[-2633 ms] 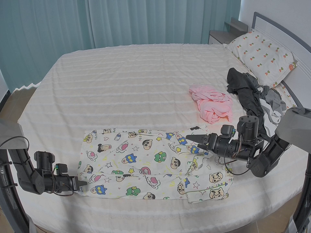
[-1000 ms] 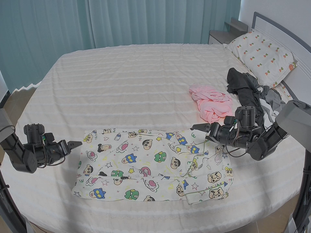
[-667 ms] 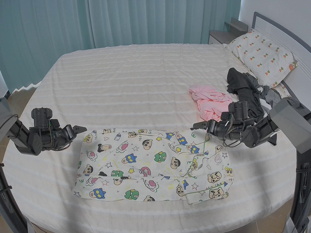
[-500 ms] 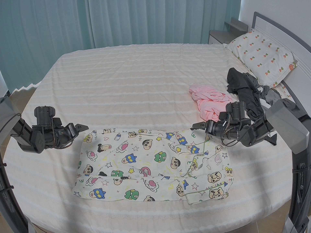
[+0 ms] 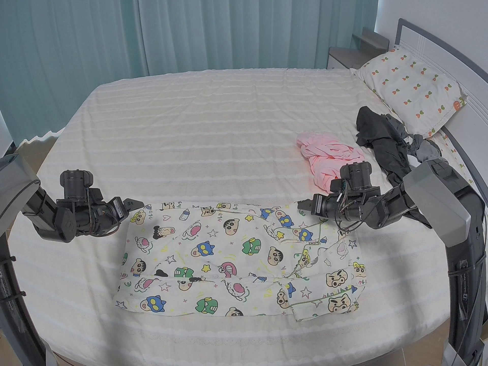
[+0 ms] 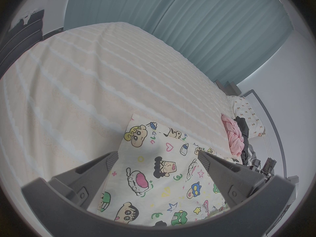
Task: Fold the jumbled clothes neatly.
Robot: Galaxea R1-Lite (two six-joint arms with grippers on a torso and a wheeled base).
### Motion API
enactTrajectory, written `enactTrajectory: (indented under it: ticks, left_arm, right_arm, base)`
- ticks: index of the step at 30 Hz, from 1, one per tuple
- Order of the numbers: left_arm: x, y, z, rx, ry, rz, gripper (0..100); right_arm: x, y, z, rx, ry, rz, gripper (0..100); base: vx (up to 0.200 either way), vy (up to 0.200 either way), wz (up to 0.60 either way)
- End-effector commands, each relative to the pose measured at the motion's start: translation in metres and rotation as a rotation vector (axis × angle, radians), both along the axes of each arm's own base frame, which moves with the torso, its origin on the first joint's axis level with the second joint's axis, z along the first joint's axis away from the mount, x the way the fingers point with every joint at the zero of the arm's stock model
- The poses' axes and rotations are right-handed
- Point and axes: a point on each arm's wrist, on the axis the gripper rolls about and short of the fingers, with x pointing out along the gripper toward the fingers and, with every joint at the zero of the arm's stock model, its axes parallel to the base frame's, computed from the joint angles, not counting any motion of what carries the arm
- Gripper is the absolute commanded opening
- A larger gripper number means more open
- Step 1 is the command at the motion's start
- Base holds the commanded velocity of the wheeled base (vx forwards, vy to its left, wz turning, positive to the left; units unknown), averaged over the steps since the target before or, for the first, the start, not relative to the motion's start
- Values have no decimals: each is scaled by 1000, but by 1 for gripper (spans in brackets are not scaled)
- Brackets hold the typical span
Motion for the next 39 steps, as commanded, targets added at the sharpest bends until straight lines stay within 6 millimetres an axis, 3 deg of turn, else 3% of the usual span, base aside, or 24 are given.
enactTrajectory:
  ticks: [1, 9, 20, 30, 39]
  left_arm:
    - [9, -1, -10, 12, 11, 9, 100]
    - [30, -3, -11, 59, 1, 53, 100]
    - [38, -2, -23, 186, 57, -43, 100]
    - [56, -16, -47, 191, 50, -75, 100]
    - [71, -20, -54, 194, 14, -83, 100]
  right_arm:
    - [3, 2, -6, -7, -1, 5, 0]
    - [7, -12, 5, 8, -26, -27, 0]
    - [5, -24, 62, 291, -86, -143, 0]
    - [2, -21, 44, 278, -32, -138, 0]
    - [-2, -22, 38, 269, -8, -140, 0]
  base:
    - [0, 0, 0]
    - [0, 0, 0]
    - [0, 0, 0]
    - [0, 0, 0]
    - [0, 0, 0]
